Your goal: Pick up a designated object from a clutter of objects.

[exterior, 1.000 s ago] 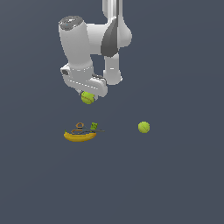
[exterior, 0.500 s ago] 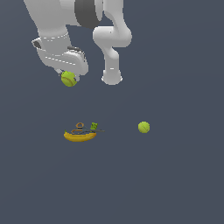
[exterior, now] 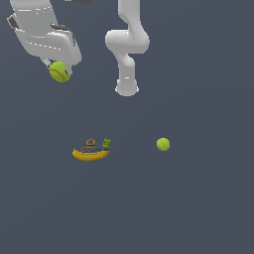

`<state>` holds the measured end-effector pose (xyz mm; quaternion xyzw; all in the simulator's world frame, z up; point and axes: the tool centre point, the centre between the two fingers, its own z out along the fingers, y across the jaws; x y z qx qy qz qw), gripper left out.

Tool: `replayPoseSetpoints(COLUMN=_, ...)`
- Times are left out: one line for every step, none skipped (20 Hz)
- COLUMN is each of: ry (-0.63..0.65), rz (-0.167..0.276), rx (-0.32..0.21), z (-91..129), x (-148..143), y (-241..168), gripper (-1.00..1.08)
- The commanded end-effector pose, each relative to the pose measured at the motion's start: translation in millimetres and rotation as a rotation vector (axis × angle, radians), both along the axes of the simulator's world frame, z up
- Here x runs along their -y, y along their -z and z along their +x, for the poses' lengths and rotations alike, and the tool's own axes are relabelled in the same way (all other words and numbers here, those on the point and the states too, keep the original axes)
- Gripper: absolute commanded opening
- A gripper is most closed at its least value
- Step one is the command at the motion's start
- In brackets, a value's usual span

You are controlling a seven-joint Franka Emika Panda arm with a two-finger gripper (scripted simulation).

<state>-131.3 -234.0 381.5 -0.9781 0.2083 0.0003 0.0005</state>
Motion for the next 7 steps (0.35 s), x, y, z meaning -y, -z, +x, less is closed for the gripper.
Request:
replayPoseSetpoints(ry=-0.001, rz=-0.001, rx=0.000, z=-1.0, x=6.8, y=-9.5, gripper=-1.00)
replayPoseSetpoints(ry=-0.001, rz=-0.001, rx=0.000, z=-1.3, x=8.7, y=-11.9, gripper=-1.00)
replayPoseSetpoints(ry=-0.001, rz=-0.001, rx=0.000, z=-1.4, x=10.3, y=-13.7, gripper=-1.00)
replayPoseSetpoints(ry=-0.001, rz=-0.001, rx=0.000, z=-1.5, x=11.5, y=-15.2, gripper=-1.00)
replayPoseSetpoints(ry=-0.001, rz=-0.001, rx=0.000, z=-1.6, x=12.4, y=-16.2, gripper=-1.00)
replayPoseSetpoints(ry=-0.001, rz=-0.001, rx=0.000, z=-1.7, x=12.9, y=-16.8, gripper=-1.00)
replayPoseSetpoints(ry=-0.001, rz=-0.001, rx=0.000, z=-1.7, x=13.1, y=-17.0, gripper=-1.00)
